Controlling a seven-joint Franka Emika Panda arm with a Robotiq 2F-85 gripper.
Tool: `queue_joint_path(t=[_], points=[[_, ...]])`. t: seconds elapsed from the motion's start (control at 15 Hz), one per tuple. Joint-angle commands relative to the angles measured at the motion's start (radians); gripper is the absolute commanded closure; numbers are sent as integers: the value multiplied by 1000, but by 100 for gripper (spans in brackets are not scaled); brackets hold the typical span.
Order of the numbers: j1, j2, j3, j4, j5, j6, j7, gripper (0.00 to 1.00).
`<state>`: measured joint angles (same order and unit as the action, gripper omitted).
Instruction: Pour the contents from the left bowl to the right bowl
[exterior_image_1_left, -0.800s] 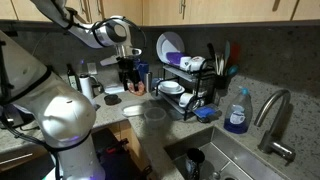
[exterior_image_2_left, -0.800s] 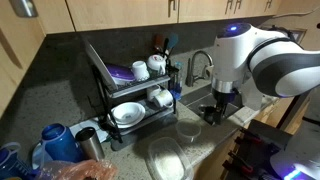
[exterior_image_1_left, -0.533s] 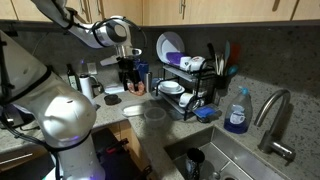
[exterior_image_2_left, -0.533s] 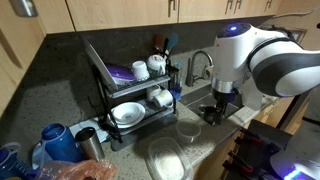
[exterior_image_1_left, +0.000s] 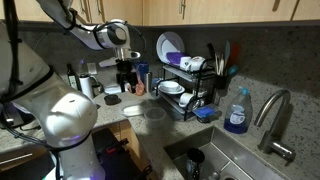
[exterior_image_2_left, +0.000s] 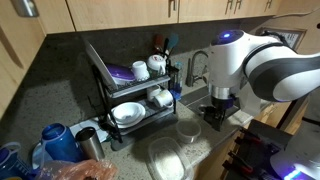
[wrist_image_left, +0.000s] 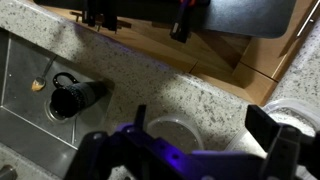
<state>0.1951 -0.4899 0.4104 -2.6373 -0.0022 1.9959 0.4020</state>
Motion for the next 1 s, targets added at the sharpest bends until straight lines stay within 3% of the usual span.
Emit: queue_joint_path(t=[0.0, 0.67, 0.87, 0.93], points=[[28, 104, 3, 55, 41, 26, 58, 0], [100, 307, 20, 89, 172, 423, 153, 0], [123, 366, 16, 108, 167, 468, 115, 0], [118, 320, 7, 76, 152, 450, 129, 0]])
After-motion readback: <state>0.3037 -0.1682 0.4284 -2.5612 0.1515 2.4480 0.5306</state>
